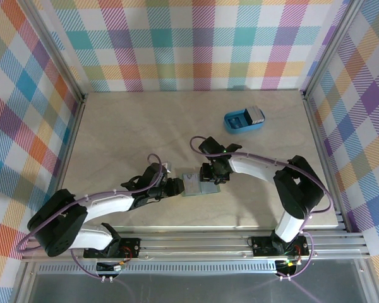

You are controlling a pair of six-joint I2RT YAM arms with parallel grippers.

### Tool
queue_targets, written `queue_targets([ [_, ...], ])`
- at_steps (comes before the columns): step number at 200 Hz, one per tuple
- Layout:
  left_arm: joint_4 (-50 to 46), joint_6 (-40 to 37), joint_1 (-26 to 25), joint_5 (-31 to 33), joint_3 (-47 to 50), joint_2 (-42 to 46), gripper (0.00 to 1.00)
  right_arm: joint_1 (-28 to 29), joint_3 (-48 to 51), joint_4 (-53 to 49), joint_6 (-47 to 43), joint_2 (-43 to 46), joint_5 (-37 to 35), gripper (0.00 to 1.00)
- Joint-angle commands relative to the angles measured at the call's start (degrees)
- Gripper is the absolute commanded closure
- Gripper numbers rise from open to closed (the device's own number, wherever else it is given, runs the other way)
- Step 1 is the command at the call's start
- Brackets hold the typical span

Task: Put the credit cards into the card holder

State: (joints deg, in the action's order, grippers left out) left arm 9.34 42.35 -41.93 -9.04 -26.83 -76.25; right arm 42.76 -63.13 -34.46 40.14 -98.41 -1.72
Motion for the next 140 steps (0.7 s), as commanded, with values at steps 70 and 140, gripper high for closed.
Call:
queue_targets([
  [70,4.5,-0.1,-0.6,-1.9,-1.3,-3.2,0.59,-2.3,-1.9,-0.6,-2.0,-2.5,1.4,0.51],
  [140,5.2,-0.2,-0.6,-1.9,-1.7,-4.5,0.59,-2.3,-3.6,-0.5,-4.7,-4.2,0.0,0.52],
])
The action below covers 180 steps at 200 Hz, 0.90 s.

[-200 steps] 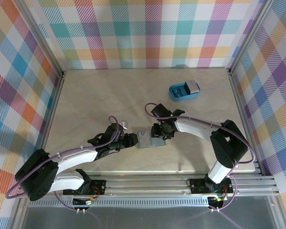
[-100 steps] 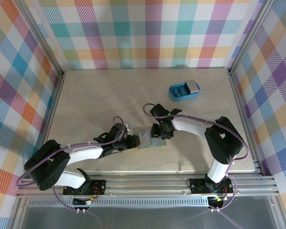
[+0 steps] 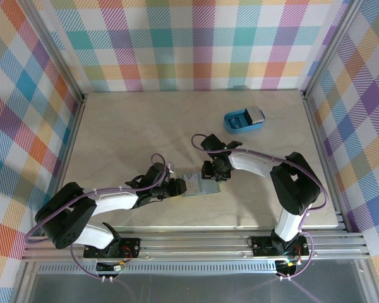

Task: Put the credit cards into the card holder

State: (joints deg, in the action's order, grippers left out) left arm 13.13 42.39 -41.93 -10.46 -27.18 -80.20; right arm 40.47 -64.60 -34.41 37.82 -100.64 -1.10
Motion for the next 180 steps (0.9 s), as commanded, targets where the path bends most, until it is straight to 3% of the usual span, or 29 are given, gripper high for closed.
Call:
queue_targets([
  [1,1.5,-0.2,-0.6,-0.5,-1.4,-0.5,0.59,0.0,-2.1,-0.5,-2.4,-2.0,-0.7,0.52],
  [98,3.6,-0.1,-0.6,-0.8,-2.2,-4.1,0.59,0.0,-1.2,1.1,-2.6,-4.0,1.9,0.51],
  [180,4.2,0.0,-0.6,-1.1,-2.8,-5.8,0.60,-0.1,0.3,5.1,-0.4,-2.7,9.4,0.60],
])
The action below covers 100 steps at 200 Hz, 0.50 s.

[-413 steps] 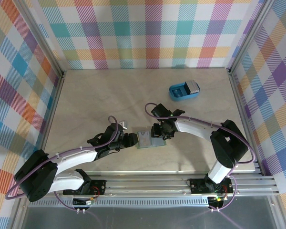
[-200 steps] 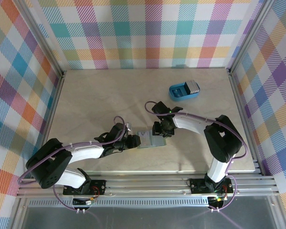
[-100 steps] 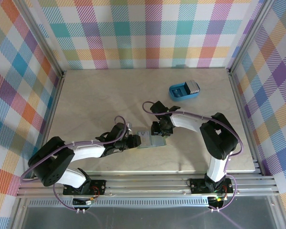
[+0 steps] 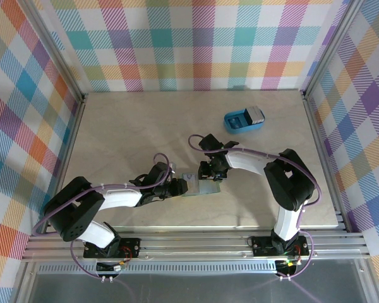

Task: Put the credit cards into the card holder

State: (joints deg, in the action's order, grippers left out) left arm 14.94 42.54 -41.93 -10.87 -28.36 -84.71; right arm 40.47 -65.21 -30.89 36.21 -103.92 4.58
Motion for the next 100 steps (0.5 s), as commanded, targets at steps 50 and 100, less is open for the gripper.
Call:
queue_targets([
  [50,3.8,0.4,-0.6,-0.8,-1.0,-0.6,0.60,-0.2,3.1,5.1,2.8,2.9,7.5,0.63],
  [100,1.0,-0.3,-0.6,0.0,-1.2,1.1,0.60,-0.2,3.8,6.4,4.1,4.2,9.6,0.63],
])
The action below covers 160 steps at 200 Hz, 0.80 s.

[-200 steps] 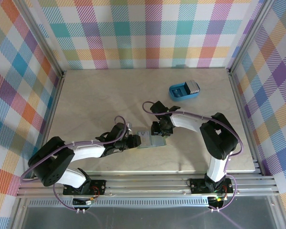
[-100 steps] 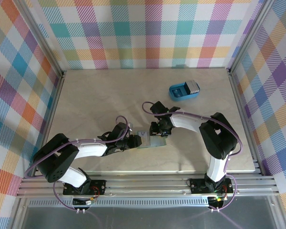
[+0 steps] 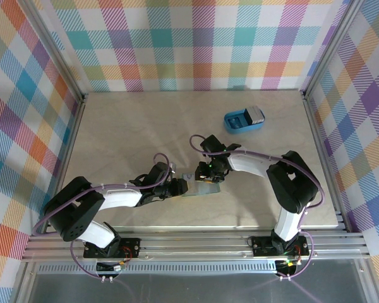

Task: Put the credit cards into the card holder

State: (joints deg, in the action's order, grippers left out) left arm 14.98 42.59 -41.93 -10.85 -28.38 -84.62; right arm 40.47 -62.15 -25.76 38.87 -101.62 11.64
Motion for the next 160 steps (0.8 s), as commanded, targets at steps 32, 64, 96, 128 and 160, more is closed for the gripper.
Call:
queue_targets([
  [32,-0.6,-0.9,-0.6,1.5,-1.0,3.5,0.60,-0.3,0.5,1.6,1.5,2.1,3.2,0.64],
  [64,-1.4,-1.1,-0.6,1.4,-1.0,3.7,0.60,-0.2,-0.7,-3.1,-0.8,4.6,-5.3,0.61],
  [96,-0.4,-1.1,-0.6,0.9,-1.1,2.3,0.60,-0.4,-2.3,-8.6,-3.7,4.6,-13.7,0.54],
  [128,-0.1,-1.1,-0.6,0.9,-1.6,1.1,0.60,-1.4,-2.4,-8.2,-4.7,2.4,-11.5,0.52],
  [160,-1.0,-1.5,-0.6,1.1,-2.5,1.4,0.60,-1.4,-2.0,-7.2,-5.1,0.8,-10.8,0.51],
])
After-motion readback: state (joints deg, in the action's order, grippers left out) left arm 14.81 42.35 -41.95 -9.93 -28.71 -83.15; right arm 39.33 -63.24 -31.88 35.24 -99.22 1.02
